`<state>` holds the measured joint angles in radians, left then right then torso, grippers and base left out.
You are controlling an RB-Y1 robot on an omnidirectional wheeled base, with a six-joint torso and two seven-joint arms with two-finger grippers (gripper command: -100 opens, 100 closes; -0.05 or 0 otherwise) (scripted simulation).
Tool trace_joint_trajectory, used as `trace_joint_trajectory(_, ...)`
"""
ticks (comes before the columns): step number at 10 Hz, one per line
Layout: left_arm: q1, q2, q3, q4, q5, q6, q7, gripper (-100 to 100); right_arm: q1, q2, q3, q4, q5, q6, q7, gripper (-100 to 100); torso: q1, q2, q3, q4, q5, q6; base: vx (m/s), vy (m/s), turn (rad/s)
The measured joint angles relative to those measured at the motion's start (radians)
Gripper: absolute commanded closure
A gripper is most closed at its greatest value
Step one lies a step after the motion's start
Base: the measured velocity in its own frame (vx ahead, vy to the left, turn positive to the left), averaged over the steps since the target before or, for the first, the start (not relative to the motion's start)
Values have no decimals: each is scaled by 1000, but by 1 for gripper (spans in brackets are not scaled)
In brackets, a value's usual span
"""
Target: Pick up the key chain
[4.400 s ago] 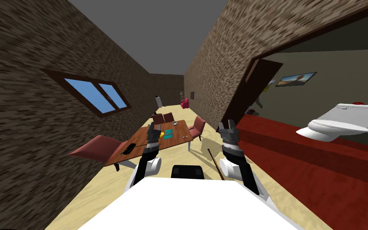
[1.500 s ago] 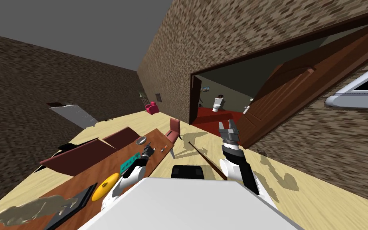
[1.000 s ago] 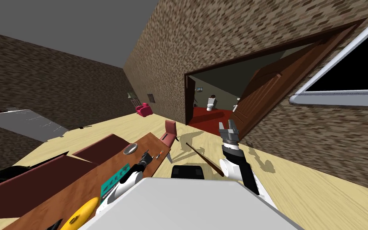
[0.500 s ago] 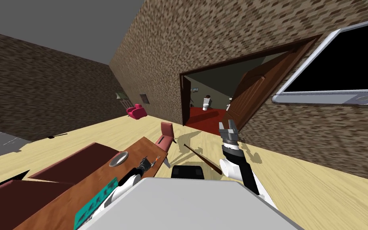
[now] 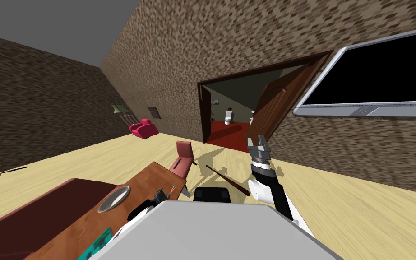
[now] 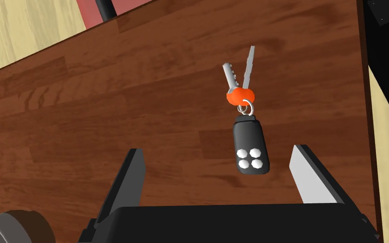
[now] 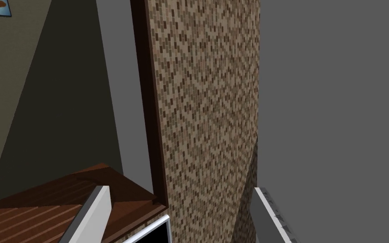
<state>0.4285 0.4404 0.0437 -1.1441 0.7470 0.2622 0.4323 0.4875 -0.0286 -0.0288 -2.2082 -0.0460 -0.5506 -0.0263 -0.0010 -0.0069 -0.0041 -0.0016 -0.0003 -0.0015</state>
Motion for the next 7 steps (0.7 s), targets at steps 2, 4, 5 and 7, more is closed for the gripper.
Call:
trace_joint_trajectory(2, -1, 12, -9, 32, 25, 37, 11, -100, 0, 0, 0, 0, 0, 0, 0, 0, 1, 1, 0, 0, 0, 0, 106, 30, -197)
trace_joint_trajectory(4, 5, 35, -44, 103, 87, 83, 20, -100, 0, 0, 0, 0, 0, 0, 0, 0, 3, -3, -2, -1, 0, 0, 161, 68, -207)
trace_joint_trajectory(5, 7, 34, -46, 121, 79, 120, 39, -100, 0, 0, 0, 0, 0, 0, 0, 0, 3, -5, -3, -1, 1, 0, 151, 53, -185)
trace_joint_trajectory(7, 12, 45, -87, 195, 136, 153, 39, -100, 0, 0, 0, 0, 0, 0, 0, 0, 2, -4, -2, -1, 0, 0, 141, 56, -130)
